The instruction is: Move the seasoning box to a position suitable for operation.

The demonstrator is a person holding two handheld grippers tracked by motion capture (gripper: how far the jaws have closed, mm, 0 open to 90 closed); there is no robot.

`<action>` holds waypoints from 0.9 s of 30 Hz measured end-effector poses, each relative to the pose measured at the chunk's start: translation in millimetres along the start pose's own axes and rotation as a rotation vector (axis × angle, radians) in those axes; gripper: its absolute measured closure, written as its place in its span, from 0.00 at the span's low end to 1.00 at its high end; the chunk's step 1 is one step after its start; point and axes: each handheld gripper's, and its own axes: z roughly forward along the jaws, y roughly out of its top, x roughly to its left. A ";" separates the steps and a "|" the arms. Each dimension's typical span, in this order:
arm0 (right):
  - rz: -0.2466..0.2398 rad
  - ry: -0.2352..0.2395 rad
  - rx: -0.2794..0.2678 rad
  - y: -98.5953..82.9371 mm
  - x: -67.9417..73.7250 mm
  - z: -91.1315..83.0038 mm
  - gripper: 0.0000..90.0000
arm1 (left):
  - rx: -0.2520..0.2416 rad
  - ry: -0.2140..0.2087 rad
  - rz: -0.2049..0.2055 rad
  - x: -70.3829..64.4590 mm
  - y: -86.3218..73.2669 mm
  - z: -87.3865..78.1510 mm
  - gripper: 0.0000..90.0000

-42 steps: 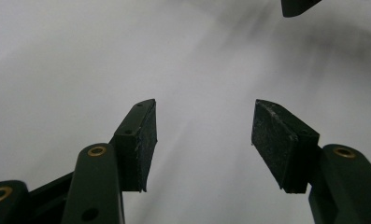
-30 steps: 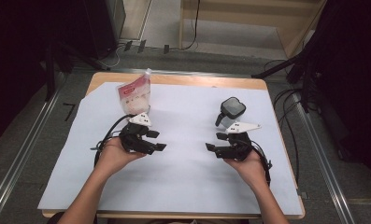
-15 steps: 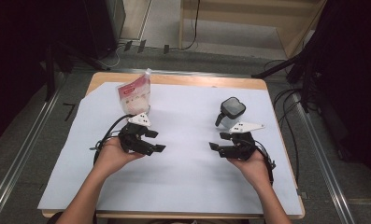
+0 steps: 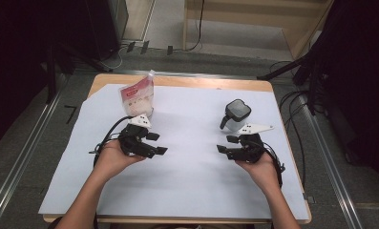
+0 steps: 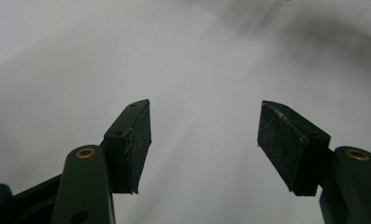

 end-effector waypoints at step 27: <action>0.126 -0.131 -0.036 1.8 -70.0 -17.3 0.37 | -0.019 0.000 0.005 -3.1 0.5 -11.5 0.40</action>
